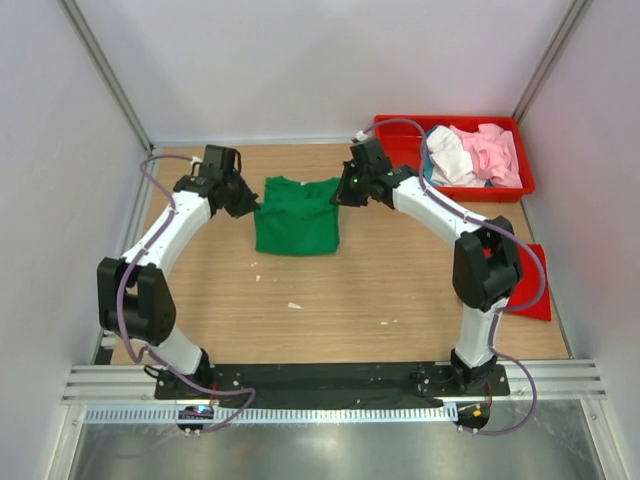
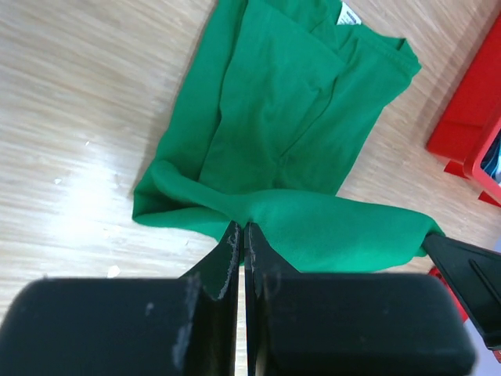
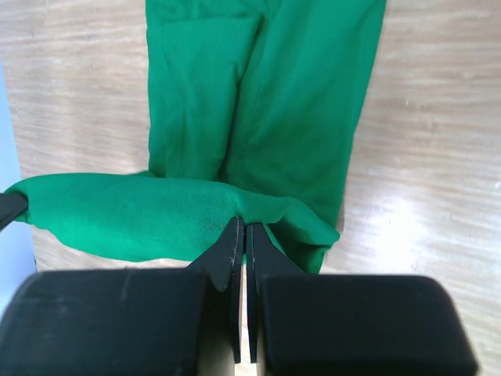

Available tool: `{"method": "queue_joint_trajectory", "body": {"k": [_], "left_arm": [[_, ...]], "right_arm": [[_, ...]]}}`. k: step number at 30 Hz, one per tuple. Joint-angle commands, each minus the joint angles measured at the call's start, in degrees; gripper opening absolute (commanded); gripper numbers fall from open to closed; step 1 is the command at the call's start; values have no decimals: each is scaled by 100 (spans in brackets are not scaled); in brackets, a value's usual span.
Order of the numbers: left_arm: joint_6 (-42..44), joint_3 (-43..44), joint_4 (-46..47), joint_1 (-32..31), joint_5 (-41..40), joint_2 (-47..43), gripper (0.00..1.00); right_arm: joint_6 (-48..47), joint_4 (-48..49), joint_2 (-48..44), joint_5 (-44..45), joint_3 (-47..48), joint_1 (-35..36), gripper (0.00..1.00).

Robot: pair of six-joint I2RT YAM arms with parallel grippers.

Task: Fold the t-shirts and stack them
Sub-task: Fold the tshirt

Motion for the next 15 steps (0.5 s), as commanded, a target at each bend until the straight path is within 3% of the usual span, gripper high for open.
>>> {"method": "queue_joint_trajectory", "body": {"k": [1, 15], "left_arm": [[94, 488, 149, 97, 187, 334, 0], [305, 1939, -176, 290, 311, 1319, 0]], "right_arm": [[-96, -109, 193, -164, 515, -165, 1], [0, -206, 747, -578, 1359, -368, 1]]}}
